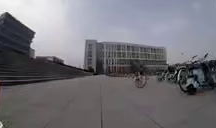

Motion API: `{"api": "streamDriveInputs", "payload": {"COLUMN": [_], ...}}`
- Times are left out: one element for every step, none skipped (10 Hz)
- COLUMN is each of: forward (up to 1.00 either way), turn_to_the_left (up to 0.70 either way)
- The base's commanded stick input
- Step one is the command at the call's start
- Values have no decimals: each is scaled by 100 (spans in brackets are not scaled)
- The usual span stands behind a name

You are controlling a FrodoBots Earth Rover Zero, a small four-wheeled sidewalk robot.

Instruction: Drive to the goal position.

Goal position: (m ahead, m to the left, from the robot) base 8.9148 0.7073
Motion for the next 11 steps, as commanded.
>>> {"api": "streamDriveInputs", "payload": {"forward": [85,85,85,85,85,85,85,85,85,85,85], "turn_to_the_left": [32,7,0,0,0,0,0,0,0,0,0]}}
